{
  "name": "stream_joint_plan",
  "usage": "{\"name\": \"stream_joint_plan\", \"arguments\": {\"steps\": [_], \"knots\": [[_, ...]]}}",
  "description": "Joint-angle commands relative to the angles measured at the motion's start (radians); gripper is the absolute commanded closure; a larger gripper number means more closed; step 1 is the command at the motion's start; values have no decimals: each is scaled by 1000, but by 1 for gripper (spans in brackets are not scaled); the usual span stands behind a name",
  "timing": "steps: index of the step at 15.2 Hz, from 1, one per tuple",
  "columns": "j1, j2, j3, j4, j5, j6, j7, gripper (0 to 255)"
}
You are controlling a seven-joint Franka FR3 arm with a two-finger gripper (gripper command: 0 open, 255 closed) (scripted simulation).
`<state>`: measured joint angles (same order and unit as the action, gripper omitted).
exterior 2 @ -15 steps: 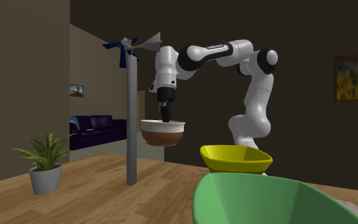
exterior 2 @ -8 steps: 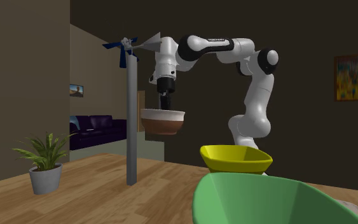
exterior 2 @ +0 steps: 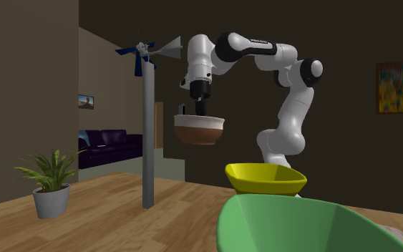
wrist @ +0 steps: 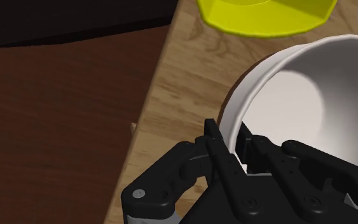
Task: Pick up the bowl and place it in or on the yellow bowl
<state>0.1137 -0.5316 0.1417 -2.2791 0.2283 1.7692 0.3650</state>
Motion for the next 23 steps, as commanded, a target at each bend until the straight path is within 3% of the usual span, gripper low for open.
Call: {"name": "stream_joint_plan", "arguments": {"steps": [1, 13, 23], "knots": [[16, -72, 17, -45, 16, -21, 27, 255], [135, -464, 134, -227, 148, -192, 221, 255], [151, -497, 166, -373, 182, -80, 201, 255]]}}
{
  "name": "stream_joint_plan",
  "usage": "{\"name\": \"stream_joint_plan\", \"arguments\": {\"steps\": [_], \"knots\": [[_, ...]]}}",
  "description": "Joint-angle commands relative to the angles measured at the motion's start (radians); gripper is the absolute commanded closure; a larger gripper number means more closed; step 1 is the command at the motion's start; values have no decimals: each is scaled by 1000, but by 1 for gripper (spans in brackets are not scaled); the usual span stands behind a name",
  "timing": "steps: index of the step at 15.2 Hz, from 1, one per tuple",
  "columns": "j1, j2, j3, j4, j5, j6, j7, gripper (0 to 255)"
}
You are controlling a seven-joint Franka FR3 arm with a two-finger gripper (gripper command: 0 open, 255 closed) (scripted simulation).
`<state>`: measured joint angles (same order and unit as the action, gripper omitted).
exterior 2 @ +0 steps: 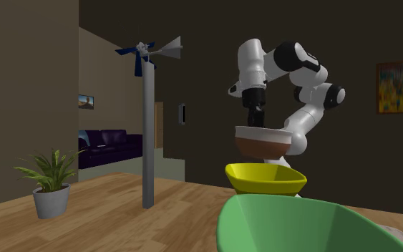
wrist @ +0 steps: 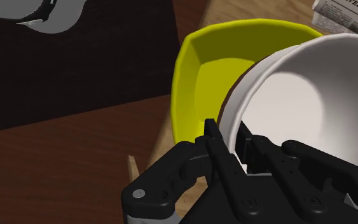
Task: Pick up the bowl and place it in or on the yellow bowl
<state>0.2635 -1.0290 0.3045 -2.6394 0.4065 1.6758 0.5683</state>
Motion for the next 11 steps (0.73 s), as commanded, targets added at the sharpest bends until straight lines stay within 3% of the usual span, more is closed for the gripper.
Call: {"name": "stream_joint_plan", "arguments": {"steps": [1, 6, 11], "knots": [[3, -2, 7, -27, 8, 26, -5, 255], [12, -8, 27, -92, 29, 83, -15, 255], [12, -8, 27, -92, 29, 83, -15, 255]]}}
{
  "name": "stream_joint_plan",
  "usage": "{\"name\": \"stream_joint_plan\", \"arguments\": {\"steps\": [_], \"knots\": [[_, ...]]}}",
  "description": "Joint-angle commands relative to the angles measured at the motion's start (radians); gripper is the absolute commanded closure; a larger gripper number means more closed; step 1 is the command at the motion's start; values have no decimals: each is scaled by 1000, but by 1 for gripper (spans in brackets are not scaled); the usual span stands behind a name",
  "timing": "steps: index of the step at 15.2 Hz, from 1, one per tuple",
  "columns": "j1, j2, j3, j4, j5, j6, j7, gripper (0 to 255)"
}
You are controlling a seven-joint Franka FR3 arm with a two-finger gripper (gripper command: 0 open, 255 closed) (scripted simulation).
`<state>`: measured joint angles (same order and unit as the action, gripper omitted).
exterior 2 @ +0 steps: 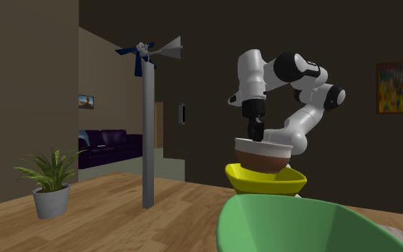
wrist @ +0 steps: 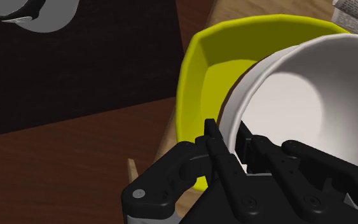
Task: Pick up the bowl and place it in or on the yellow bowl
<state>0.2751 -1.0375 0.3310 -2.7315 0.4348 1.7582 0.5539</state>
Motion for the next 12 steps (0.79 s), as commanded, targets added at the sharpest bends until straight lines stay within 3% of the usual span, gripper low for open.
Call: {"name": "stream_joint_plan", "arguments": {"steps": [1, 3, 4, 9, 12], "knots": [[0, 0, 0, 0, 0, 1, 0, 255], [0, 0, 0, 0, 0, 1, 0, 255], [0, 0, 0, 0, 0, 1, 0, 0], [0, 0, 0, 0, 0, 1, 0, 0], [-17, 4, -41, 96, -40, -93, 5, 0]]}}
